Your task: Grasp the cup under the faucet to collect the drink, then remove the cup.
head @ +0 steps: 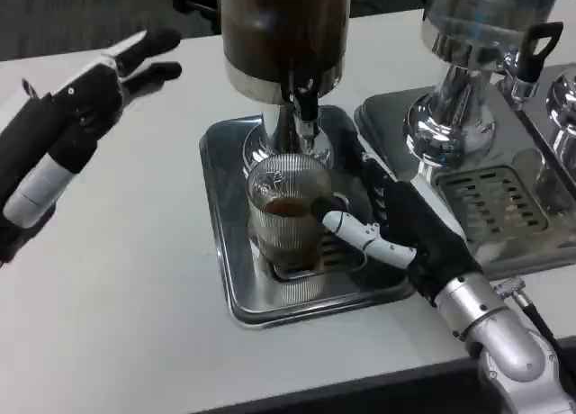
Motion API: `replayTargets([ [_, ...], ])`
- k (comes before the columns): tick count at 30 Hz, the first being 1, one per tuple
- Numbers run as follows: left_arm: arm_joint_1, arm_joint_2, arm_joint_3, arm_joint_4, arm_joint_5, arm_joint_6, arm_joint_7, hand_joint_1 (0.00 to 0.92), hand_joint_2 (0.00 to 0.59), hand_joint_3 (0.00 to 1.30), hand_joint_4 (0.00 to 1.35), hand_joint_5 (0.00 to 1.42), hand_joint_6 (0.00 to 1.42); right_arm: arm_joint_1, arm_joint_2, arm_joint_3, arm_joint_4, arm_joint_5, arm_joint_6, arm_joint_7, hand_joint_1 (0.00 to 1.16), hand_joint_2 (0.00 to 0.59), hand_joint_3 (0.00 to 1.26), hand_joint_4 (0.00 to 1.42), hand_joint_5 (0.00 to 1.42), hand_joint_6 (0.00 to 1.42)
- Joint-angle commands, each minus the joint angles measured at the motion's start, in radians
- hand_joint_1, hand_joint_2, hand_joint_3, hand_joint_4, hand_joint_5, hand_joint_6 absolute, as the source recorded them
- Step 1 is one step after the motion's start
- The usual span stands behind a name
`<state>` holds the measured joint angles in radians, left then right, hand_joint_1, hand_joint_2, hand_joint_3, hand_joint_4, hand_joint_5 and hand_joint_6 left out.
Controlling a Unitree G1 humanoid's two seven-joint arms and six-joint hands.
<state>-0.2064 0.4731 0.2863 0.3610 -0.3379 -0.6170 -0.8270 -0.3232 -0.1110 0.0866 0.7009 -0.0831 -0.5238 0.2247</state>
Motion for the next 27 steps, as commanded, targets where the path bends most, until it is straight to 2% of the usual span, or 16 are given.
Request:
replayTargets([
  [1,-0.002,0.003,-0.014,0.065,0.029,-0.025,0.018,0.000,0.074,0.17,0.09,0.14,0.10,-0.016,-0.001,0.002,0.007,0.002,-0.027,0.007,0.55,0.223,0.00,0.00,0.00,0.00],
  [8,0.000,0.003,-0.024,0.133,0.045,-0.032,0.031,0.000,0.082,0.18,0.09,0.15,0.11,-0.012,-0.006,0.012,0.006,-0.012,-0.029,0.007,0.56,0.215,0.00,0.00,0.00,0.00],
  [20,-0.010,0.014,-0.039,0.202,0.063,-0.045,0.041,0.000,0.093,0.19,0.11,0.17,0.12,-0.018,-0.008,0.031,0.049,-0.012,-0.056,0.055,0.55,0.201,0.00,0.00,0.00,0.00],
  [27,-0.013,0.014,-0.038,0.219,0.071,-0.042,0.036,0.000,0.097,0.21,0.14,0.19,0.13,-0.016,-0.011,0.054,0.048,-0.074,-0.066,-0.011,0.56,0.198,0.00,0.00,0.00,0.00],
])
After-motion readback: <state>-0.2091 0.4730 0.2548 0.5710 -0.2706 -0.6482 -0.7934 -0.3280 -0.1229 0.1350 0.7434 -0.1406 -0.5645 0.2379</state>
